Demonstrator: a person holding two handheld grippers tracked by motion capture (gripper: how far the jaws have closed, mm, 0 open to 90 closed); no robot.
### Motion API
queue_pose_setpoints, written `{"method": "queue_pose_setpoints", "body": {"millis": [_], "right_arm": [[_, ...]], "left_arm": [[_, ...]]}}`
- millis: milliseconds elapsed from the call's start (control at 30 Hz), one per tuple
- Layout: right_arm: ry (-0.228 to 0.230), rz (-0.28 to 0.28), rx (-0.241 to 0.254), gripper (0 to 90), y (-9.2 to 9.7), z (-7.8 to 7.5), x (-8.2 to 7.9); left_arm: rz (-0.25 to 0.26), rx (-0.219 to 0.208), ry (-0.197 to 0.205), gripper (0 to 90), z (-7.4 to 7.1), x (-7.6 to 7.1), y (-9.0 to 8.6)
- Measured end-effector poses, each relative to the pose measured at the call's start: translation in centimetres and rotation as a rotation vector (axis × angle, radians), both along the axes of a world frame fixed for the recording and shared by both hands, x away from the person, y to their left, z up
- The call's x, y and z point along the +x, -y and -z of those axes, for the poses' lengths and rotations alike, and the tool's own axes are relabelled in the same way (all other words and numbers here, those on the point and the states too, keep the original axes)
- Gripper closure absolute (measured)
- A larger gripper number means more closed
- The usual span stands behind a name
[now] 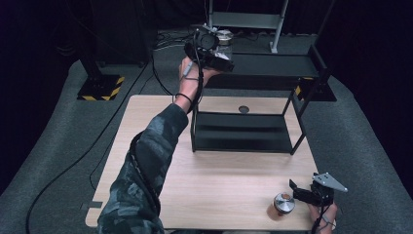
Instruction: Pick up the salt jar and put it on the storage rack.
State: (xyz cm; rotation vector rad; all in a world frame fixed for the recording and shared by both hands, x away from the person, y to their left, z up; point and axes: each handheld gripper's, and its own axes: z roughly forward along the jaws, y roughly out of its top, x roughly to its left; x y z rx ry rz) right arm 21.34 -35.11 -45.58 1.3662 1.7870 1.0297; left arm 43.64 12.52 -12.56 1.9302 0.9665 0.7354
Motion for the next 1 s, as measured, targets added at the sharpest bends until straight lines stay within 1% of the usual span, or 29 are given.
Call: {"method": "queue_pose_setpoints", "body": {"millis": [33,67,100,167,200,233,267,333,400,467,500,567,667,767,867,900,933,1000], "right_arm": [[0.0,0.0,0.0,0.2,0.0,0.0,0.0],[-0.001,0.001,0.0,0.2,0.0,0.0,0.0],[-0.001,0.001,0.0,0.2,0.0,0.0,0.0],[-0.002,0.0,-0.001,0.2,0.0,0.0,0.0],[-0.002,-0.001,-0.001,0.2,0.0,0.0,0.0],[-0.002,-0.001,-0.001,0.2,0.0,0.0,0.0],[-0.001,0.0,-0.001,0.2,0.0,0.0,0.0],[-0.001,0.0,-0.001,0.2,0.0,0.0,0.0],[-0.001,-0.001,-0.002,0.2,0.0,0.0,0.0],[-0.002,0.0,0.0,0.2,0.0,0.0,0.0],[-0.003,0.0,-0.001,0.2,0.0,0.0,0.0],[-0.003,-0.001,-0.002,0.2,-0.1,0.0,0.0],[0.0,0.0,-0.004,0.2,-0.1,0.0,0.0],[-0.001,0.001,-0.005,0.2,-0.1,0.0,0.0],[-0.003,0.002,-0.01,0.2,-0.2,0.0,0.0],[-0.004,0.001,-0.011,0.2,-0.2,-0.1,0.1],[-0.004,0.001,-0.013,0.2,-0.3,-0.1,0.1],[-0.005,0.001,-0.014,0.2,-0.3,-0.1,0.1]], "left_arm": [[0.01,0.006,0.001,0.2,0.0,-0.4,-0.2],[0.036,0.028,0.001,0.2,0.1,-1.3,-0.5],[0.036,0.028,0.001,0.2,0.1,-1.3,-0.5],[0.061,0.05,0.001,0.2,0.5,-2.3,-0.6],[0.093,0.072,-0.004,0.2,1.1,-3.1,-0.7],[0.108,0.096,-0.005,0.2,1.4,-3.7,-0.6],[0.123,0.11,-0.001,0.2,1.9,-4.4,-0.7],[0.16,0.154,-0.001,0.2,2.9,-5.6,-0.7],[0.191,0.18,-0.005,0.2,4.2,-6.8,-1.0],[0.208,0.205,-0.011,0.2,5.5,-7.9,-1.2],[0.217,0.2,-0.02,0.2,6.3,-8.4,-1.6],[0.246,0.189,-0.052,0.2,7.6,-9.2,-2.3],[0.287,0.209,-0.069,0.2,9.7,-11.0,-3.0],[0.293,0.235,-0.072,0.2,12.0,-12.9,-3.3],[0.28,0.254,-0.08,0.2,14.6,-14.5,-3.6],[0.271,0.273,-0.081,0.2,15.4,-14.8,-3.6],[0.258,0.274,-0.09,0.2,16.3,-15.1,-3.7],[0.235,0.256,-0.121,0.2,18.3,-15.2,-4.2]]}}
